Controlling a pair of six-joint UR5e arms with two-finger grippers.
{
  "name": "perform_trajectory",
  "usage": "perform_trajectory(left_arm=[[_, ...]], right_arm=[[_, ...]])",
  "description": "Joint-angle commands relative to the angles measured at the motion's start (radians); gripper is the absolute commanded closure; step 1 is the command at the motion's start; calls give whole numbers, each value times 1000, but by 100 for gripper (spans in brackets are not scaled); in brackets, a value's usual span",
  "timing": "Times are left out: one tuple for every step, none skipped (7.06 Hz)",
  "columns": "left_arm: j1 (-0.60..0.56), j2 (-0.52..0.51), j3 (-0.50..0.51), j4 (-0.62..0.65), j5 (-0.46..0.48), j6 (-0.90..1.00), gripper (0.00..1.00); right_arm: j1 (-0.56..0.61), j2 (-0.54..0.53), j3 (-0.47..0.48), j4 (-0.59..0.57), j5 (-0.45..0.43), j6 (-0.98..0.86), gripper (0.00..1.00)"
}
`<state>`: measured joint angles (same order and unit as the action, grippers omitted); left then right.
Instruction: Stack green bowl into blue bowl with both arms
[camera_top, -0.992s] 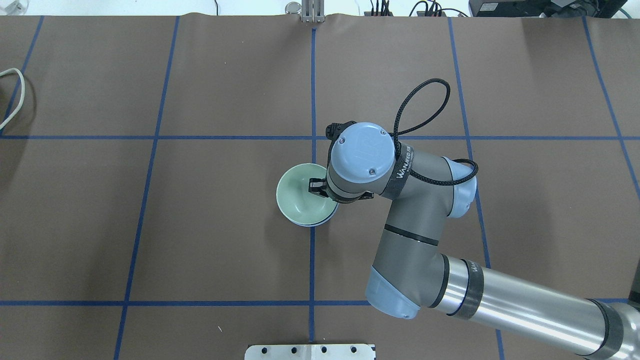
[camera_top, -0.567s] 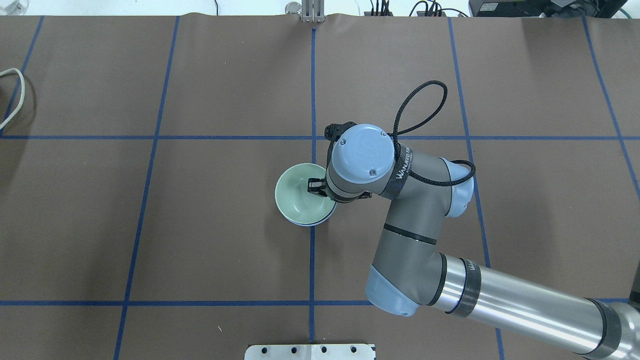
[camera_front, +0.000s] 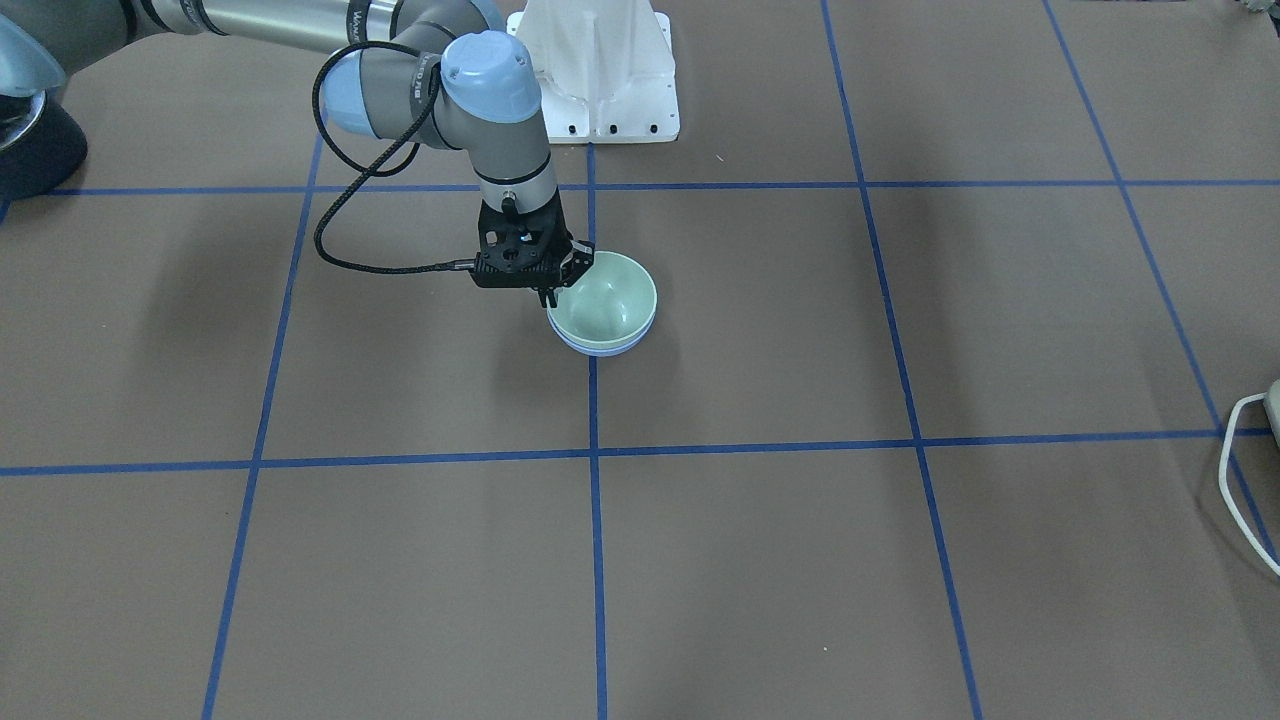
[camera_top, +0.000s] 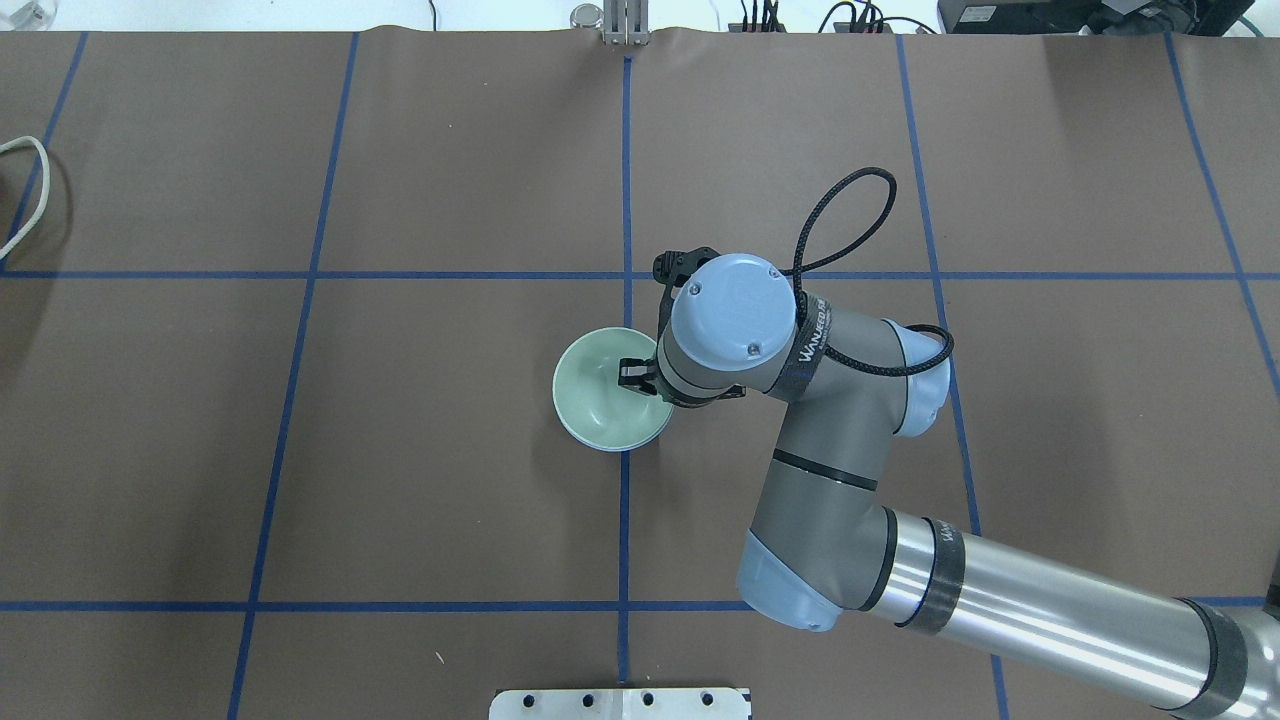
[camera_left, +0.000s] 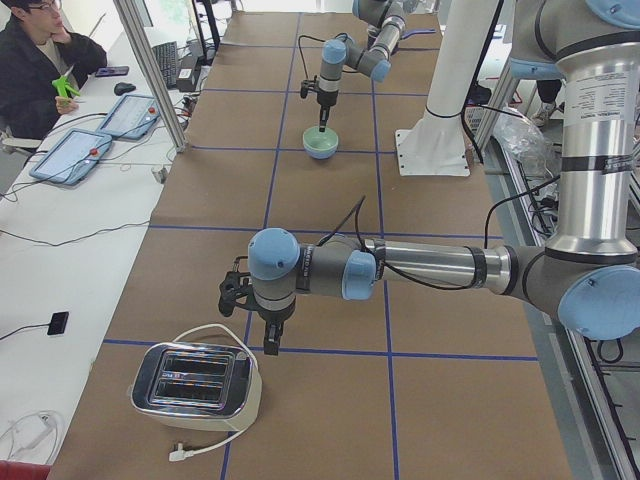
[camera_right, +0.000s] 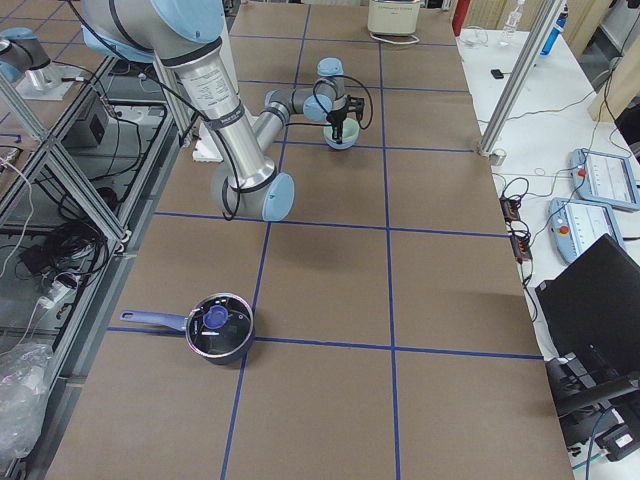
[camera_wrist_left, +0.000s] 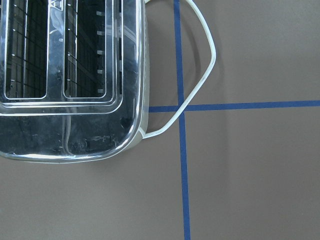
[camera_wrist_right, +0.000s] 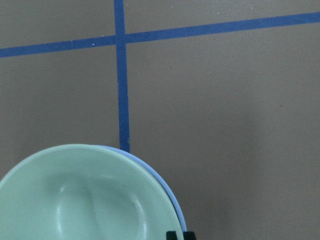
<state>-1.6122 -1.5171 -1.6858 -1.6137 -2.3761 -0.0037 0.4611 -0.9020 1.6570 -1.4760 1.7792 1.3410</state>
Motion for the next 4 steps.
perform_trajectory(left_arm=[[0,0,0,0,0,1,2],[0,0,2,6,0,1,2],[0,0,2,9,0,-1,2],[2,0,3,11,0,-1,2]], right_arm=[[1,-3,15,2,-3,7,0],[26,-2,26,2,8,0,0],[104,-1,56,-4,97,-32,0],[208,-11,69,-15,197,-101,0]])
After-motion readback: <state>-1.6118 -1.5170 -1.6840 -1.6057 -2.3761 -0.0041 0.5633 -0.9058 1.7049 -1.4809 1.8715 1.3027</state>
